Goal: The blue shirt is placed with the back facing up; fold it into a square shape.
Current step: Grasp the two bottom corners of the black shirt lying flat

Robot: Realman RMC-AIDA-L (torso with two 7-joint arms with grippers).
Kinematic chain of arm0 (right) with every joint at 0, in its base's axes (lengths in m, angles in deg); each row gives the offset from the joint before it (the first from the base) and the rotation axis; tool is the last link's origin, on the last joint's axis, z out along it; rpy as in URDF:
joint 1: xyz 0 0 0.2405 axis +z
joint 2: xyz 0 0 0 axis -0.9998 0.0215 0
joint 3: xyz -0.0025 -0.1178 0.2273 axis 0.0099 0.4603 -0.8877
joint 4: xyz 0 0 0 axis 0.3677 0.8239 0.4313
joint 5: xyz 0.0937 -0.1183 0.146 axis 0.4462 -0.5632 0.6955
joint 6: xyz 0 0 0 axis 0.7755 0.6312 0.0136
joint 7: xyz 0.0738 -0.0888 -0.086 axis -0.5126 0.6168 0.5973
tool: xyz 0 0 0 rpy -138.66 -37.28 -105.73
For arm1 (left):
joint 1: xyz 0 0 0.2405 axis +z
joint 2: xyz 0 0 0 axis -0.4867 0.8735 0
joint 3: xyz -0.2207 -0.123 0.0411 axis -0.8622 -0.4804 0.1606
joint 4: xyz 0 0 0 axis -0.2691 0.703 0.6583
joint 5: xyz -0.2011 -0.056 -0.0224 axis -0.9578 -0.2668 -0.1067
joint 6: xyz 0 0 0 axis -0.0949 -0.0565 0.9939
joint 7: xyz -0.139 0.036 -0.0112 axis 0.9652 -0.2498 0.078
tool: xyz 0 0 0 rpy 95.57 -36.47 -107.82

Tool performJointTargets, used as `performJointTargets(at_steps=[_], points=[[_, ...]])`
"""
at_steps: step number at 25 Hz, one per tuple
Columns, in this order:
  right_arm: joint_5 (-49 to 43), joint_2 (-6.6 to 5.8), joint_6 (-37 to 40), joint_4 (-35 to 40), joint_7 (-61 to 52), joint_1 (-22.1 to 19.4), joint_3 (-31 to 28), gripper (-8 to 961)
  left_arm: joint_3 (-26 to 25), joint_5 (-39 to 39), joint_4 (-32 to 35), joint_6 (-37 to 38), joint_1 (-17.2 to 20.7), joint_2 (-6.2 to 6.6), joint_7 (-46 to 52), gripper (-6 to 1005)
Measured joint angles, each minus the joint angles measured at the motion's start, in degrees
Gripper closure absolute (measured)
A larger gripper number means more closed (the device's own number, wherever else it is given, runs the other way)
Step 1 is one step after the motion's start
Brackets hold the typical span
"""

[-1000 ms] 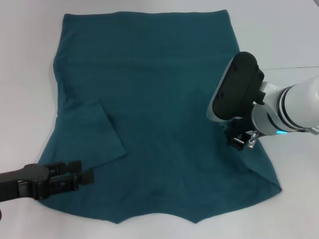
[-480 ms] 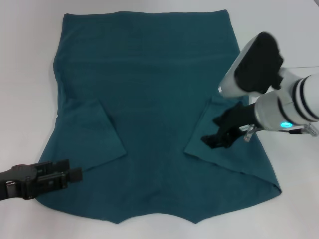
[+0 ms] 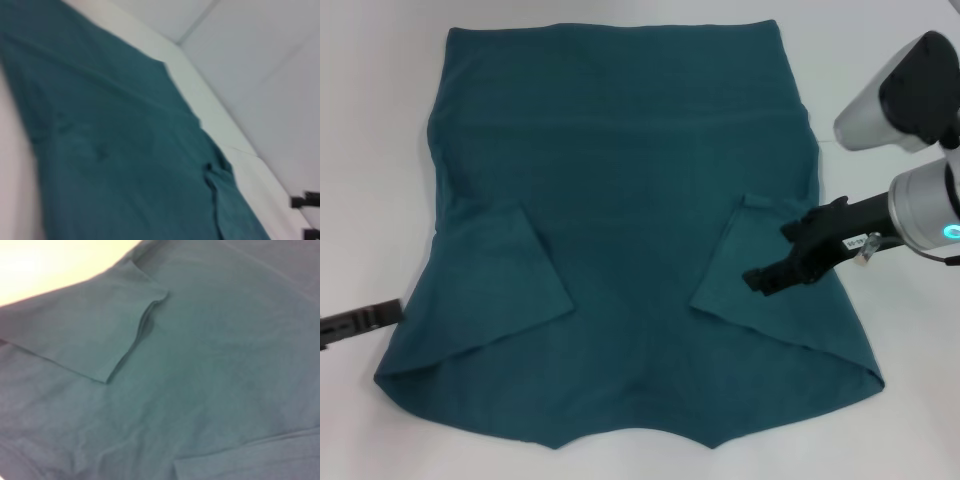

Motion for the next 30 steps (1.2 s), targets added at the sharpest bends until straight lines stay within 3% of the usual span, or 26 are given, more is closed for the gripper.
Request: performJointTargets(at_steps=[4,12,17,25,30], points=[[0.1,-0.06,2.8,0.3,-0.1,0.7,-2.1,15,0.0,4.5,4.7,-0.1,0.3,-0.14,7.9,248],[-0.2,-0.13,3.9,1.0,-0.6,1.7,-3.2,17,0.5,15.9,6.7,-0.3,-1.2,-0.14,15.3,247],[-0.3,-0.13,3.6,0.7,-0.7,2.5,-3.2,18,2.6,16.1,5.2,-2.3,-1.7,-0.19,15.6,247],[-0.2,0.08,3.5,0.6,-0.7,2.7,-2.8,19,8.4,18.0,-0.1,-11.3,-3.2,-0.29,16.2,247],[-0.2,0.22,3.3,0.4,-0.6,2.2,-2.7,20,9.3,19.2,-3.8,-14.3,-5.0,0.33,16.2,247]])
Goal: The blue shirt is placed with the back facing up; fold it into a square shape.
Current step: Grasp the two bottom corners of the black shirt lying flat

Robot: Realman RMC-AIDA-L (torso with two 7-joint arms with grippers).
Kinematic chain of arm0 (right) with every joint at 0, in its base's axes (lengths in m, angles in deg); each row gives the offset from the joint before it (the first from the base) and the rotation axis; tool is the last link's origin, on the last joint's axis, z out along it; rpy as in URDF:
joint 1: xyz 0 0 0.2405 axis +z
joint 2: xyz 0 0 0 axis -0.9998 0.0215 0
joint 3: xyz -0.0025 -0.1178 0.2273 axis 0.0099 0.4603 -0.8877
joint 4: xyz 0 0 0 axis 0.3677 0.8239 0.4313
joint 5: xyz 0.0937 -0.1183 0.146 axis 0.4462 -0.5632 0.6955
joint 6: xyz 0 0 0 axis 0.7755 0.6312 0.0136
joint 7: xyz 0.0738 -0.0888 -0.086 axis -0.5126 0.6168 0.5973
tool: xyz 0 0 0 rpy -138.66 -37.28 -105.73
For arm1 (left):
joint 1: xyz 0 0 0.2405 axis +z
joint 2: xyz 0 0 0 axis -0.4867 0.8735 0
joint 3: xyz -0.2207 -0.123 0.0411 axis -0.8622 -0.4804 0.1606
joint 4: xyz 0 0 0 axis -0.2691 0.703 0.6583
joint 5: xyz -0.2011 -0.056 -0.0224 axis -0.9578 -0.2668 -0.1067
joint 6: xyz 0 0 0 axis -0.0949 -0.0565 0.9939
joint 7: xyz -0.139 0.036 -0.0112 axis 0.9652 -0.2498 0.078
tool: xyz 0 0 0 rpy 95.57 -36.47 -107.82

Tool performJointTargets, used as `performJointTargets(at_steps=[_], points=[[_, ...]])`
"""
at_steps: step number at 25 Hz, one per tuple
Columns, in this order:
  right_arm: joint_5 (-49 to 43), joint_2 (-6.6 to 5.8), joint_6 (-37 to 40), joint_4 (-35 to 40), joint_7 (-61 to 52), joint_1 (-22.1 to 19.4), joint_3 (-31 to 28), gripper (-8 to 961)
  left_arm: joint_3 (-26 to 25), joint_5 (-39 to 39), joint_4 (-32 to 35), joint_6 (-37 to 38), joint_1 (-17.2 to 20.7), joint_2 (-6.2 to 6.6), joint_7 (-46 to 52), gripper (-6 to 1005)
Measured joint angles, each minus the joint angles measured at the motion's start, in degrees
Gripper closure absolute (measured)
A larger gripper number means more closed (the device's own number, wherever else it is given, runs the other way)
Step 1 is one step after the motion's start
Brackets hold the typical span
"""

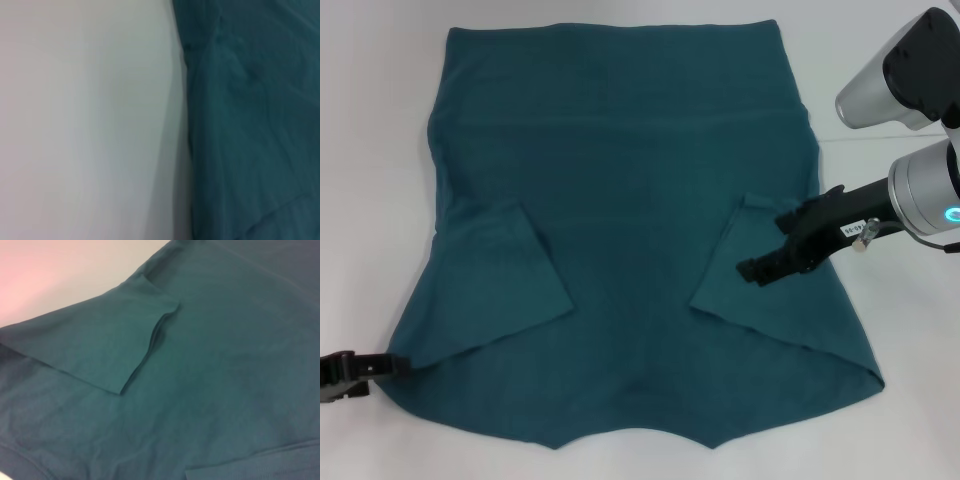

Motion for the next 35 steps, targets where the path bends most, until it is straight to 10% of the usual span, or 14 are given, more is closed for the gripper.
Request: performJointTargets(at_steps=[23,26,35], points=[[0.0,0.01,-0.5,-1.5,0.5,-0.5,0.2,25,2.8,1.0,-5.7,-4.9,-2.9,0.59,0.2,268],[0.0,0.01,-0.5,-1.5,0.5,-0.5,0.2,25,3.0,1.0,-5.7,-4.9,-3.0,0.59,0.2,499],[-0.1,-0.19,-0.4,-1.4,0.1,-0.5,0.2,27,4.3,1.3,-5.7,-4.3,-3.3,0.32,0.3,723]])
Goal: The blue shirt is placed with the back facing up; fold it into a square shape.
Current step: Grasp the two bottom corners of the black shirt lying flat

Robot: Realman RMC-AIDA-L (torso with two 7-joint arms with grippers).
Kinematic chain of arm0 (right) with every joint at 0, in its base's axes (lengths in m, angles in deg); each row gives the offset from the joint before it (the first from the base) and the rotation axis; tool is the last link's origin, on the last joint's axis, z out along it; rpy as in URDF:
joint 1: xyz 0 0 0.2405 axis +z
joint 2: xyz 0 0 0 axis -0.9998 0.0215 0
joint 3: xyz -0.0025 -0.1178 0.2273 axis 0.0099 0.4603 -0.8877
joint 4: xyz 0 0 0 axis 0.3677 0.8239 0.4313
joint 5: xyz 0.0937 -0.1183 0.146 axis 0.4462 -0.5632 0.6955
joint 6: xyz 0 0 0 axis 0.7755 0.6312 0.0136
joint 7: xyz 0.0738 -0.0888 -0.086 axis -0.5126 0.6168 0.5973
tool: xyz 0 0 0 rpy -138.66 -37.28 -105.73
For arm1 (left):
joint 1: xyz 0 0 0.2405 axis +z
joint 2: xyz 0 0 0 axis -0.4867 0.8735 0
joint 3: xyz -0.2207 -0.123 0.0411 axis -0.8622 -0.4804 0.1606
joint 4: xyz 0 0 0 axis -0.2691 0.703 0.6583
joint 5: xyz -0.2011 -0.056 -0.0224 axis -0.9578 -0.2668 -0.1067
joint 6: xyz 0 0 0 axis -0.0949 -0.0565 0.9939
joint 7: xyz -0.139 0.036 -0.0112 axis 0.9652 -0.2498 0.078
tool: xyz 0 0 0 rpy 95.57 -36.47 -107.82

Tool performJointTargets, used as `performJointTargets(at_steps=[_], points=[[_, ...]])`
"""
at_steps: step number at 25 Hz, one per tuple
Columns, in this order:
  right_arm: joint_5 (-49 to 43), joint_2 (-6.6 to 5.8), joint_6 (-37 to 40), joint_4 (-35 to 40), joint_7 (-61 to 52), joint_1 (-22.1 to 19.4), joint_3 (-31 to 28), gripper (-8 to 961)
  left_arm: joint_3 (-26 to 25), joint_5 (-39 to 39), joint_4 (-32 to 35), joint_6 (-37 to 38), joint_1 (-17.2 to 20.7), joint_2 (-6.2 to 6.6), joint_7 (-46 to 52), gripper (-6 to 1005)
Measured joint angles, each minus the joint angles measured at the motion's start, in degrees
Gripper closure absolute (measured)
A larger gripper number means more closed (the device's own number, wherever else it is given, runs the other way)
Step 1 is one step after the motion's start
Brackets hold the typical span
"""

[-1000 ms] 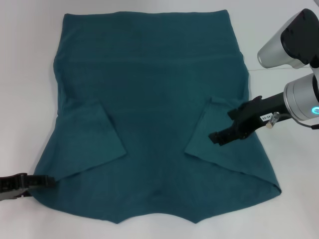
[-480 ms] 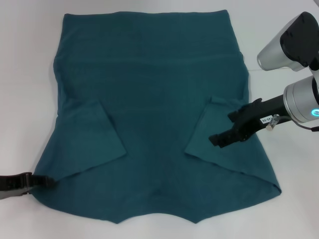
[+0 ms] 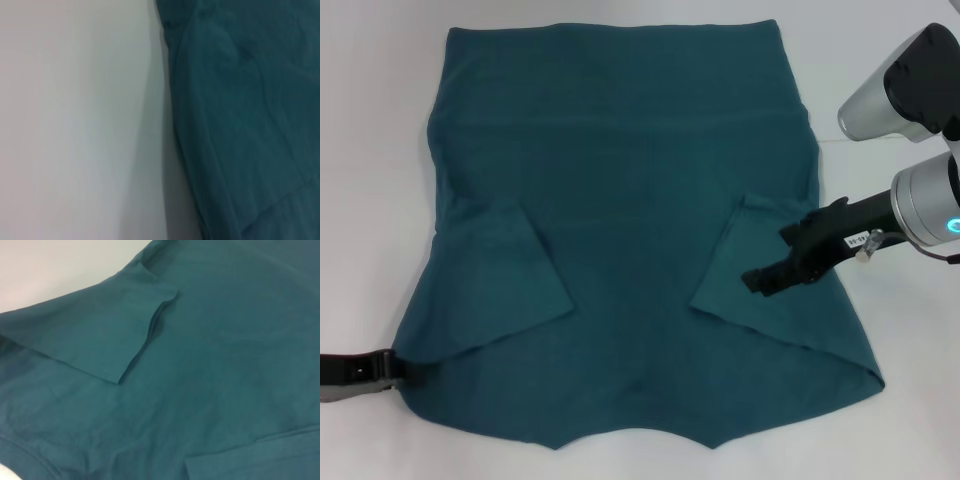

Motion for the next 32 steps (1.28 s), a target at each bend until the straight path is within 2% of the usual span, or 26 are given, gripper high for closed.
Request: performJointTargets(at_steps=[6,17,23,32], points=[[-2.1,0.13,0.5,0.1,-2.7,-0.1,-0.1,28,0.1,-0.4,0.0,0.6,0.0,0.00,0.0,950],[-13.7,0.04,5.8,0.6,-15.6,-1.7,-2.0,33,0.0,-1.5,0.8,4.0,-1.4,0.32,-0.5,982],[-15.9,0.04,7.9,0.7,-19.6,-4.2,-2.1,37,0.1,-1.5,0.9,4.1,-1.8,0.46,-0.7,982],[-17.1,0.36,7.9,-0.1,-21.7,-5.4,-0.1,42,0.1,-1.5,0.3,3.8,-1.9,0.79,-1.1,982]])
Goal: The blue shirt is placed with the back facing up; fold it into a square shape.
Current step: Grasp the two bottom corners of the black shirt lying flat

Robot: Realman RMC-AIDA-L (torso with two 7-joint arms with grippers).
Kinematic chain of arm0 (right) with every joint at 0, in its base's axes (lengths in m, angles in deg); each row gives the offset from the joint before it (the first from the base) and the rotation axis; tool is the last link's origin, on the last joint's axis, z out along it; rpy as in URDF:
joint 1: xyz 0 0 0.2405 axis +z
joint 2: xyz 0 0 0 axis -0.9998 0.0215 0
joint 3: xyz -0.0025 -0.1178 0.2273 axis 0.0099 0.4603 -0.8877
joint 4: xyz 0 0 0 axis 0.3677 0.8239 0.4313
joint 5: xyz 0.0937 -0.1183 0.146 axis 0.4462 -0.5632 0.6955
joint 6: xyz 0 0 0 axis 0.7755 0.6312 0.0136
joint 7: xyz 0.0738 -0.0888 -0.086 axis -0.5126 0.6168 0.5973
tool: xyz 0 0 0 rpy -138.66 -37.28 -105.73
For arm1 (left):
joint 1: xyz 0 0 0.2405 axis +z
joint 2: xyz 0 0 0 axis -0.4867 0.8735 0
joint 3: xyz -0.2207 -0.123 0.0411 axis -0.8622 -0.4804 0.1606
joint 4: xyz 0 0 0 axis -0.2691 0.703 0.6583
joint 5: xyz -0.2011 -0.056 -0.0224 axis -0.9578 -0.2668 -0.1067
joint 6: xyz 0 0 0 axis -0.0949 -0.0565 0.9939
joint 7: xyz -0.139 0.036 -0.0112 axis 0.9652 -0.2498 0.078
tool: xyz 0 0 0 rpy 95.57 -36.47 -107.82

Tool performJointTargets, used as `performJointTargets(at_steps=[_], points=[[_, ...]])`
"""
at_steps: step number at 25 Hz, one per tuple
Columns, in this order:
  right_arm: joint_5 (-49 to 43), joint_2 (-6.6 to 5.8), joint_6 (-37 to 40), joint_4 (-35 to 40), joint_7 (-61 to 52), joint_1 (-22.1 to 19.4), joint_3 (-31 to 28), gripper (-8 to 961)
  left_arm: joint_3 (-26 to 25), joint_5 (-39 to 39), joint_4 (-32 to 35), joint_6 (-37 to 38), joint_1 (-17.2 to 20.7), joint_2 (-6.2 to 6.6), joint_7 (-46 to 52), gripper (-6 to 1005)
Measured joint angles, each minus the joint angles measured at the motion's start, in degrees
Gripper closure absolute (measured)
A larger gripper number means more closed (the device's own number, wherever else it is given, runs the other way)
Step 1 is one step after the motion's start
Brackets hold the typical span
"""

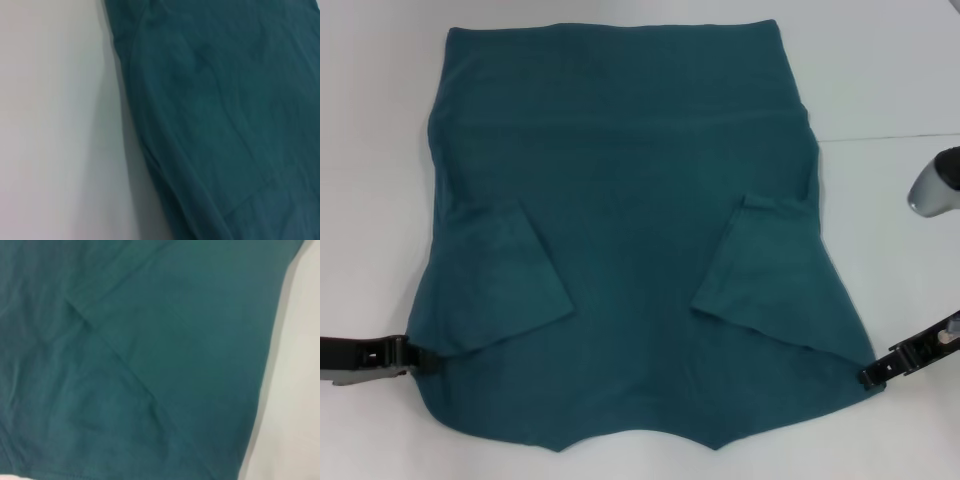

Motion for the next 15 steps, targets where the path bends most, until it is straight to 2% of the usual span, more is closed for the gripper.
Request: performJointTargets(at_steps=[8,13,15], points=[[0.0,-0.02,-2.0,-2.8,-0.9,0.8,4.5,106,0.0,0.0,0.0,-0.2,0.4,-0.04,-0.1,981],[-0.4,-0.12,-3.3,-3.8,-2.8,1.0,7.5,310,-0.3,0.0,0.0,-0.2,0.6,-0.09,-0.2,981],[-0.5,-0.13,-3.6,-3.8,-3.1,1.0,8.2,309,-0.3,-0.1,0.0,-0.2,0.7,-0.09,-0.3,981]])
